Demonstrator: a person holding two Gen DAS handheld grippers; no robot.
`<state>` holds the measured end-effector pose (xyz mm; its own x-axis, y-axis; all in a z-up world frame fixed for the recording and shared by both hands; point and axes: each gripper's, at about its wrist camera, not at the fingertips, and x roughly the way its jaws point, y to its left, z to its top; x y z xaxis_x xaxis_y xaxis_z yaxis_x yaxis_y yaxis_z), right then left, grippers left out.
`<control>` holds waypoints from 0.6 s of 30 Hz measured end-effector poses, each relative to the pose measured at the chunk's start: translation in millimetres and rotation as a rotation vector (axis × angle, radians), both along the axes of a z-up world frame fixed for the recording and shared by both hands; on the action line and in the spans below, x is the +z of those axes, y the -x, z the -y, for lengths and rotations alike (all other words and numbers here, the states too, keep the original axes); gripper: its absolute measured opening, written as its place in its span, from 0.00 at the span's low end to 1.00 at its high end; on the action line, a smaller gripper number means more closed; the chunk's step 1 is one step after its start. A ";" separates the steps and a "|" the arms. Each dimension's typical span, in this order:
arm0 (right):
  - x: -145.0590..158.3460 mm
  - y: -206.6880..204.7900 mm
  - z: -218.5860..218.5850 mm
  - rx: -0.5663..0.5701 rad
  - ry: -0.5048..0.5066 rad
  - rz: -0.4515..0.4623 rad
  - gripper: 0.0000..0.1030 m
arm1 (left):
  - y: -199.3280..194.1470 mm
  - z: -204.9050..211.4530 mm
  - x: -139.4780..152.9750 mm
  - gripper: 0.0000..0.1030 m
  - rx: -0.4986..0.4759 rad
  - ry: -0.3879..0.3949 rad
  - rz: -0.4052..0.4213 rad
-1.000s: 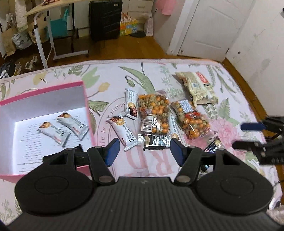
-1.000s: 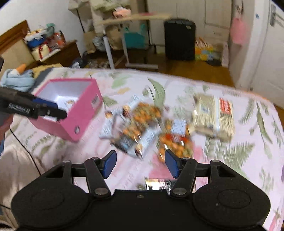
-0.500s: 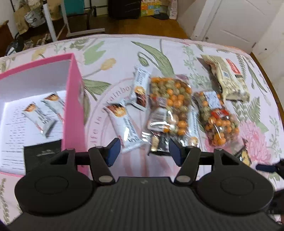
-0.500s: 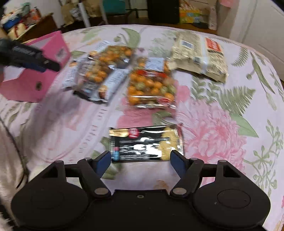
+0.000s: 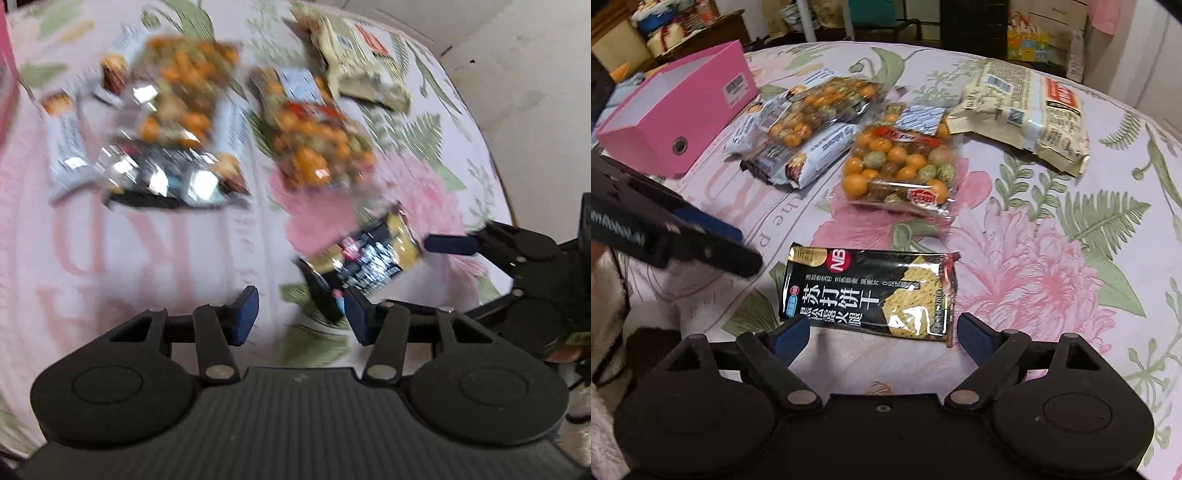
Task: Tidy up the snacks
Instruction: 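Grasp the second black NB cracker pack with the right gripper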
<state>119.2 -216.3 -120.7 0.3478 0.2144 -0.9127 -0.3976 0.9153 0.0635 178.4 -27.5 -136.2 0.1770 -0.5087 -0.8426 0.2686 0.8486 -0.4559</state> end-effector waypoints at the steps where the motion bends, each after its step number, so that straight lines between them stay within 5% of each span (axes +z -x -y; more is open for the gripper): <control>1: -3.1 -0.5 -1.7 0.002 0.010 -0.001 0.87 | 2.5 3.2 -4.1 0.49 0.001 0.006 -0.003; 7: -17.0 0.1 -7.8 0.018 0.035 0.037 0.98 | 9.7 10.4 -18.1 0.49 0.045 0.034 0.030; 14: -17.1 7.4 -23.9 0.003 0.042 0.070 0.98 | 10.0 23.6 -19.6 0.49 0.021 0.080 0.047; 18: -15.7 7.8 -30.9 -0.032 0.043 0.055 0.98 | 14.2 26.5 -17.3 0.49 0.012 0.037 0.068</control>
<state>111.4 -185.4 -136.4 0.4040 0.1636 -0.9000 -0.3700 0.9290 0.0028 164.2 -54.0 -153.5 0.2396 -0.5363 -0.8093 0.2895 0.8351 -0.4678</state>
